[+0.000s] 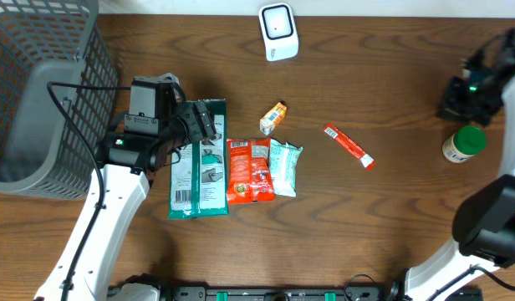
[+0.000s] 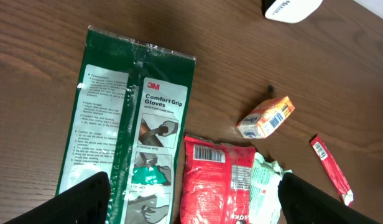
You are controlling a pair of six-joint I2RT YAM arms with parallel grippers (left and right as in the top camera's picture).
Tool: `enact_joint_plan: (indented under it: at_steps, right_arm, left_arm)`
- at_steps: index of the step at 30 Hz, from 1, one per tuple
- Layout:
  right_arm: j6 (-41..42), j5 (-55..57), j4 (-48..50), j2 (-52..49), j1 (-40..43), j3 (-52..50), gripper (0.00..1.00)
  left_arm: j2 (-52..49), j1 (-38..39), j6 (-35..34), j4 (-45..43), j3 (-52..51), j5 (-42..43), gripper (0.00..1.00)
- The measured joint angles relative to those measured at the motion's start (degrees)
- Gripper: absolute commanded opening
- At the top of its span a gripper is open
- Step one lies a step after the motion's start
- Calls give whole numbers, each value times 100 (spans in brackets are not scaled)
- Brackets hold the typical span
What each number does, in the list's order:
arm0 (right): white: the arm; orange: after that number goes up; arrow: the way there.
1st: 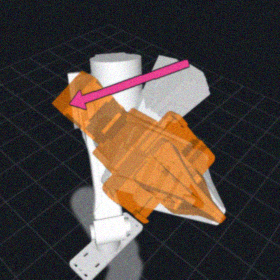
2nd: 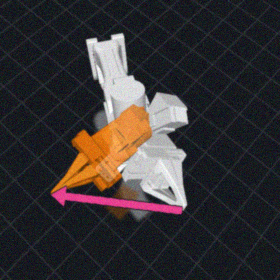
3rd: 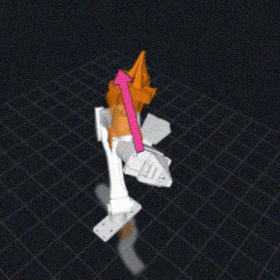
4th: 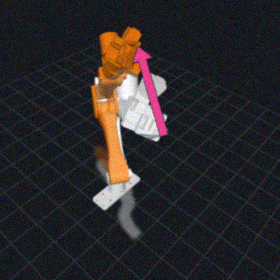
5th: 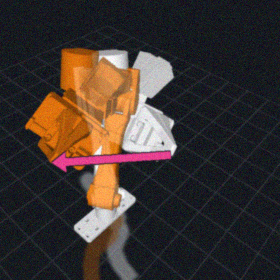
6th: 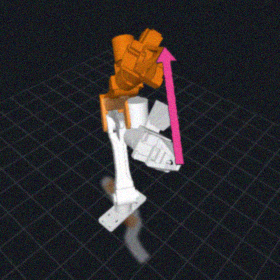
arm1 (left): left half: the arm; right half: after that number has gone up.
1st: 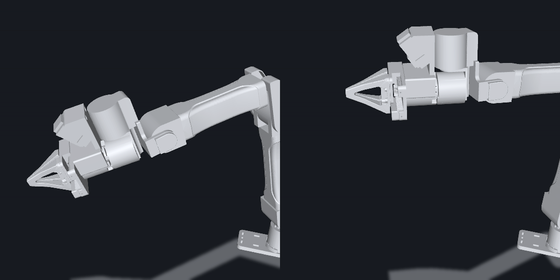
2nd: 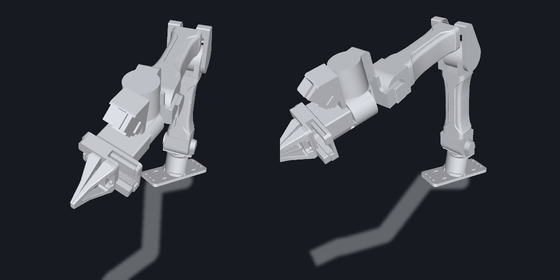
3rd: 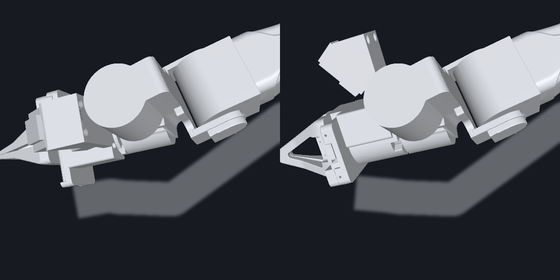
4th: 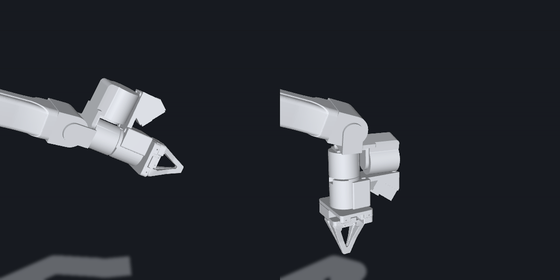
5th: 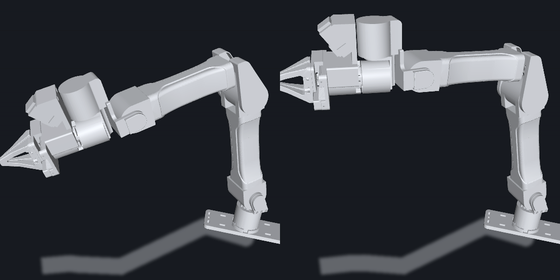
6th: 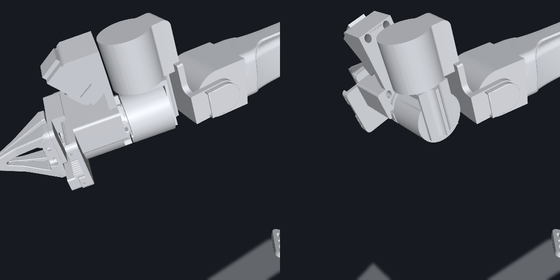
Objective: Scan the item barcode
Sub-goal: 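Move the right gripper to the red Nescafe stick and grasp it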
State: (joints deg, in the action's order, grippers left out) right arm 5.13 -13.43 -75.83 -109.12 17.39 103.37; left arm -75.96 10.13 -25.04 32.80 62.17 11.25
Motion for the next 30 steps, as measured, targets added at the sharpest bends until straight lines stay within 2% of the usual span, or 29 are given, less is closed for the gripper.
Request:
enact_joint_plan:
  at_steps: [7, 20, 30]
  right_arm:
    - [-87, -125, 323, 0, -876, -483, 3]
    - [216, -118, 2734, 22, -1635, -2962, 7]
    - [433, -2, 3366, 70, -2094, -3834, 8]
  left_arm:
    - [0, 0, 0, 2, 0, 0, 87]
    - [0, 0, 0, 0, 0, 0, 86]
    - [0, 0, 0, 0, 0, 0, 86]
